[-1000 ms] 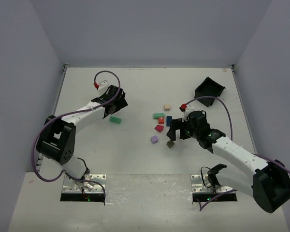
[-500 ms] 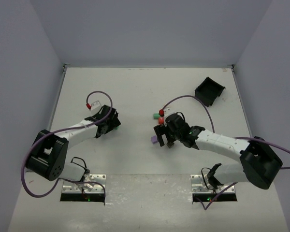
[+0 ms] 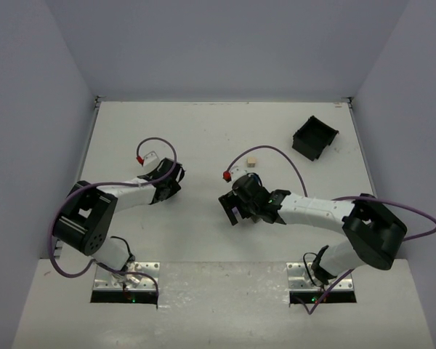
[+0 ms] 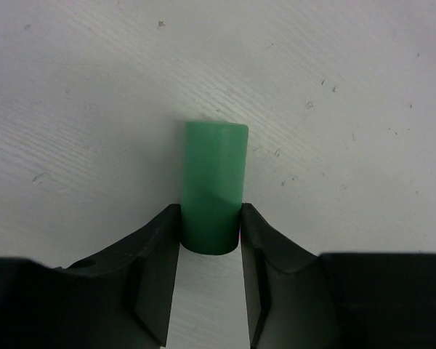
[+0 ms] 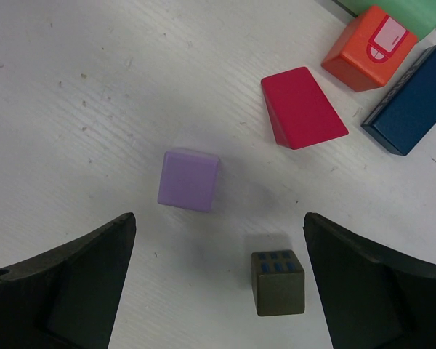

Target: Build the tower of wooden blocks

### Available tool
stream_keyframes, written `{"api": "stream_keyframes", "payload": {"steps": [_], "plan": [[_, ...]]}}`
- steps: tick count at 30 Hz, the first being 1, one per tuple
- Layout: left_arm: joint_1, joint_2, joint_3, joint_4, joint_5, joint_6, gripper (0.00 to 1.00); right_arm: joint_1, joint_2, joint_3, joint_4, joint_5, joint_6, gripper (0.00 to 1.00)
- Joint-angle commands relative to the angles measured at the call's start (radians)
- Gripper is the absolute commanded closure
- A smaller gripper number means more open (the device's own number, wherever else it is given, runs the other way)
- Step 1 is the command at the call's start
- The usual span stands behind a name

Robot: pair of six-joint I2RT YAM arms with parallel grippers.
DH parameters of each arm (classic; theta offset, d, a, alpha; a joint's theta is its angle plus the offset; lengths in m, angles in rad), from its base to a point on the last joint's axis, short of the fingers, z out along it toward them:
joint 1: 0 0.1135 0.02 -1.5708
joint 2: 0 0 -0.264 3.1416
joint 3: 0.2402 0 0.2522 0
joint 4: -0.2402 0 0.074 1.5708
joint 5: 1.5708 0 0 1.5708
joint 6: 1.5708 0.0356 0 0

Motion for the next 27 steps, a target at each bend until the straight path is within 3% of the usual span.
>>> {"api": "stream_keyframes", "payload": {"steps": [1, 11, 16, 22, 27], "plan": [[-0.007, 0.027, 0.009, 0.009, 0.021, -0.009, 0.67, 0.006, -0.026, 0.014, 0.036, 0.026, 0.005, 0.03], [-0.022, 0.044, 0.032, 0.007, 0.034, 0.014, 0.66, 0.007, -0.042, 0.004, 0.033, 0.043, 0.006, 0.02], [-0.026, 0.023, 0.038, -0.010, 0.015, 0.010, 0.32, 0.006, -0.045, 0.003, 0.030, 0.041, 0.004, 0.02], [-0.028, -0.015, 0.046, -0.044, -0.014, 0.011, 0.20, 0.007, -0.039, 0.005, 0.037, 0.036, 0.000, 0.01], [-0.028, -0.023, 0.060, -0.056, -0.023, 0.022, 0.19, 0.007, -0.023, 0.018, 0.031, 0.026, -0.007, 0.01]]}}
